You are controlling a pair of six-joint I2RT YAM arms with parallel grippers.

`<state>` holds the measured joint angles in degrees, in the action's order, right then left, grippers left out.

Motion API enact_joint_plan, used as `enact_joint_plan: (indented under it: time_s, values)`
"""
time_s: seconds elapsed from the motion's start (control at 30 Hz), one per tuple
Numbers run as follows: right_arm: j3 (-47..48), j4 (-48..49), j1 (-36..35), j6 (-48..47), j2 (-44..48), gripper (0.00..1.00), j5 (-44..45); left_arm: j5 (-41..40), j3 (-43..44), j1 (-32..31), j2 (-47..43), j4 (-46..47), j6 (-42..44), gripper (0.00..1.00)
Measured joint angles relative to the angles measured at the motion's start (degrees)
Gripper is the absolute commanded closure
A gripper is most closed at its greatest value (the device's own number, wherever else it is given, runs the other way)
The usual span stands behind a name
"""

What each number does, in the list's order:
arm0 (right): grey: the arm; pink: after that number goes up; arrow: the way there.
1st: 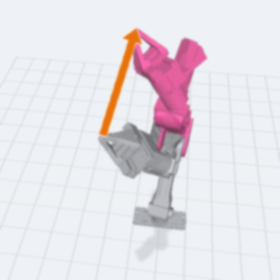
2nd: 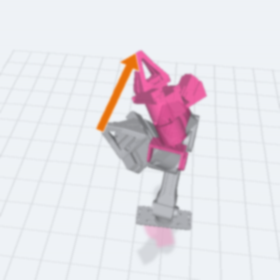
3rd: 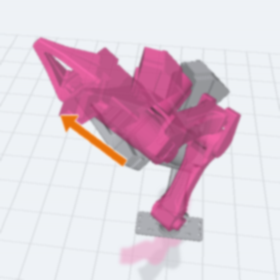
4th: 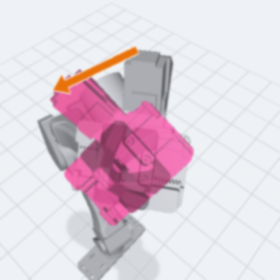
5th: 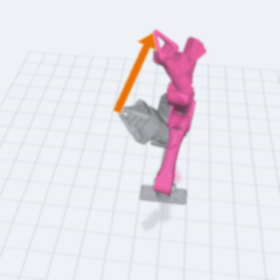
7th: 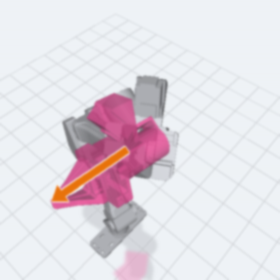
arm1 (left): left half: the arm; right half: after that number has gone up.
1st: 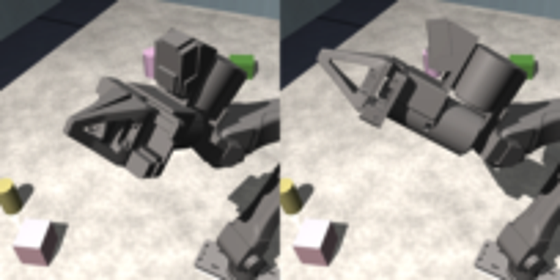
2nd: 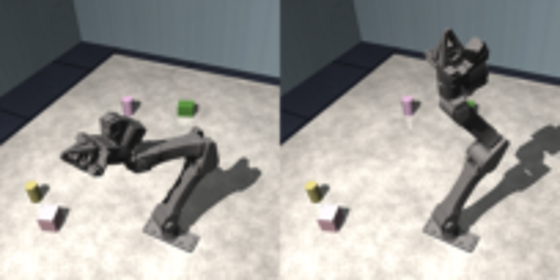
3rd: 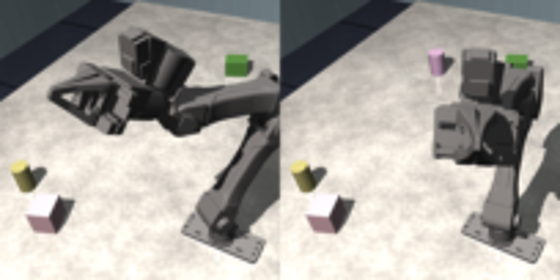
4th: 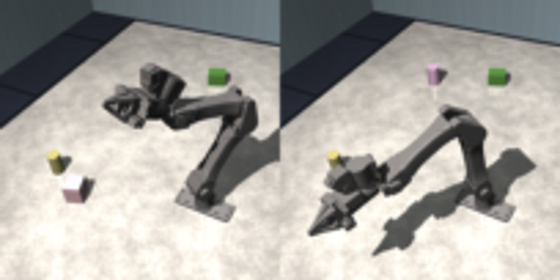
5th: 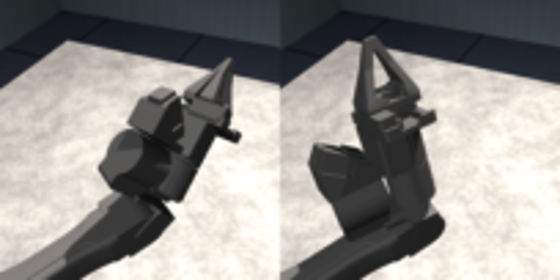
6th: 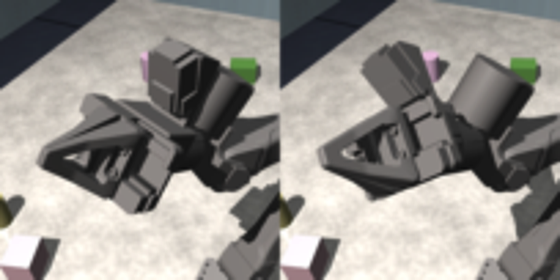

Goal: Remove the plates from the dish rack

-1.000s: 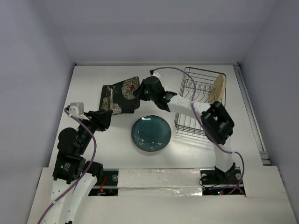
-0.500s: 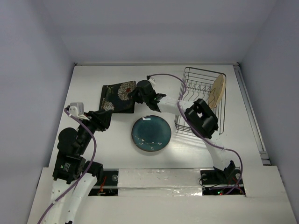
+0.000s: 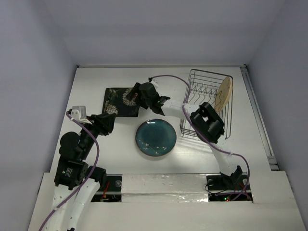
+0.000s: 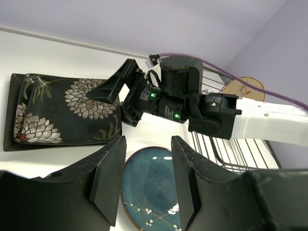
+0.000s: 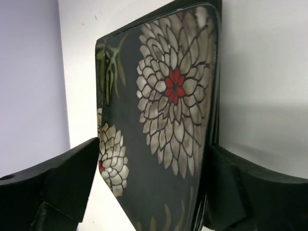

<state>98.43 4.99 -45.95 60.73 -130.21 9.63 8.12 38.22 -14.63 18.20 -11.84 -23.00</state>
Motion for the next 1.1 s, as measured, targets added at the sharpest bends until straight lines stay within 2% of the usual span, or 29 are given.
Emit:
enact_joint_plan:
  time_s: [0.2,0.47,0.53,0.57,0.6,0.67,0.7,0.83,0.93,0.97,1.0,1.03,1.1]
  values:
    - [4.85,-7.80,-0.26,-8.90,0.04,0.03,1.81,0.00,0.00,0.00,-0.04,0.00,-0.02,0.61]
    - [15.10,-22.34,-0.26,-22.71,0.11,0.02,6.73,0.00,0.00,0.00,-0.46,0.02,0.00,0.61]
    - [15.02,-22.95,-0.24,-25.07,0.92,0.16,7.78,0.00,0.00,0.00,-0.46,0.00,-0.02,0.61]
    - [13.66,-22.97,-0.26,-26.27,1.95,0.29,8.22,0.00,0.00,0.00,-0.50,0.00,0.00,0.61]
    - [11.50,-23.08,-0.26,-27.58,3.61,0.68,8.81,0.00,0.00,0.00,-0.52,0.00,0.00,0.61]
    - [5.53,-22.58,-0.26,-29.73,8.52,0.99,10.64,0.00,0.00,0.00,-0.66,0.00,0.00,0.61]
    - [1.81,-22.99,-0.24,-30.88,11.91,1.00,12.20,0.00,0.00,0.00,-0.74,0.00,0.00,0.61]
    - [-11.10,-24.59,0.83,-34.18,29.88,1.00,19.28,0.00,0.00,-0.02,-1.18,0.02,0.00,0.62]
    - [-18.43,-24.70,6.08,-35.47,45.31,0.98,23.12,0.00,0.00,-0.04,-1.62,0.00,-0.02,0.63]
    - [-20.63,-24.76,9.09,-35.54,50.01,0.91,24.48,0.00,0.00,-0.04,-1.84,0.00,-0.02,0.63]
    - [-22.67,-24.65,12.04,-35.47,53.99,0.77,25.51,-0.02,0.00,-0.09,-2.01,0.00,0.00,0.63]
    - [-24.98,-24.94,15.76,-35.54,57.88,0.47,26.95,-0.02,0.00,-0.28,-2.23,0.00,-0.02,0.63]
    - [-28.70,-26.25,21.51,-35.95,63.25,0.28,29.77,-0.02,0.00,-0.68,-2.49,0.00,0.00,0.63]
